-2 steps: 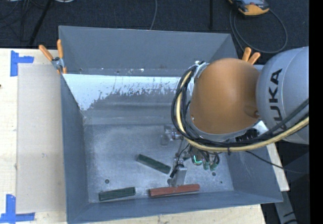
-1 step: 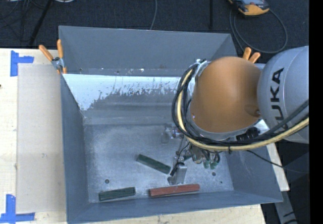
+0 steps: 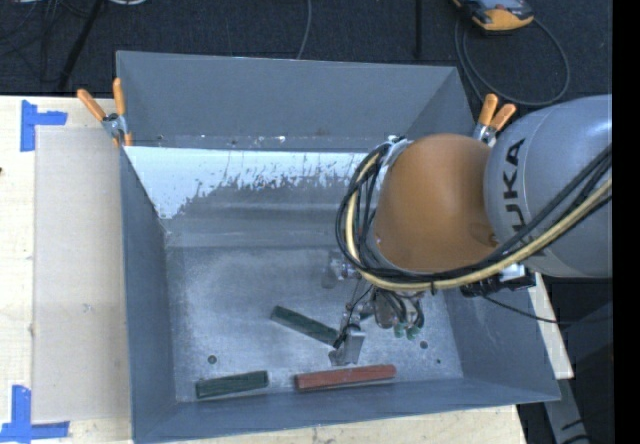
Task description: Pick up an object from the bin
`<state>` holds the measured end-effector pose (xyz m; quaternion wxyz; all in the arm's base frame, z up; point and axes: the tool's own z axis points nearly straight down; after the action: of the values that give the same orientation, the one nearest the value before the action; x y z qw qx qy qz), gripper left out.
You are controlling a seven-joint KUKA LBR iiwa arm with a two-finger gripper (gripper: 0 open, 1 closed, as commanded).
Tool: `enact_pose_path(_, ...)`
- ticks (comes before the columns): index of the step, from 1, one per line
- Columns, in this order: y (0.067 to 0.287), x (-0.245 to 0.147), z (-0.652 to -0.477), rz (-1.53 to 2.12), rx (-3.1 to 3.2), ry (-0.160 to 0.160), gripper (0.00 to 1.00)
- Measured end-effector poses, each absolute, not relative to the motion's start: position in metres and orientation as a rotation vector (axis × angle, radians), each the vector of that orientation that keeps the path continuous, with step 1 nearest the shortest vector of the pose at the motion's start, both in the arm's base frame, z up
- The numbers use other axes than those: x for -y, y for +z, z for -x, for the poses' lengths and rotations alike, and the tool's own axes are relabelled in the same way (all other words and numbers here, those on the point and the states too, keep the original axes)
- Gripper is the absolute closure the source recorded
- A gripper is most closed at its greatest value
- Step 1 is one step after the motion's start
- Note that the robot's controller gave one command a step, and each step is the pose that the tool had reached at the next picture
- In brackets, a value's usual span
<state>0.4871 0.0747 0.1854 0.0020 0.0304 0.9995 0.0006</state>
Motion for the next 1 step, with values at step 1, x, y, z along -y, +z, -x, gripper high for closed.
enact_pose_path(1, 0.1407, -0.0754, -0.5175, 0.099, -3.139, 0.0, 0.0)
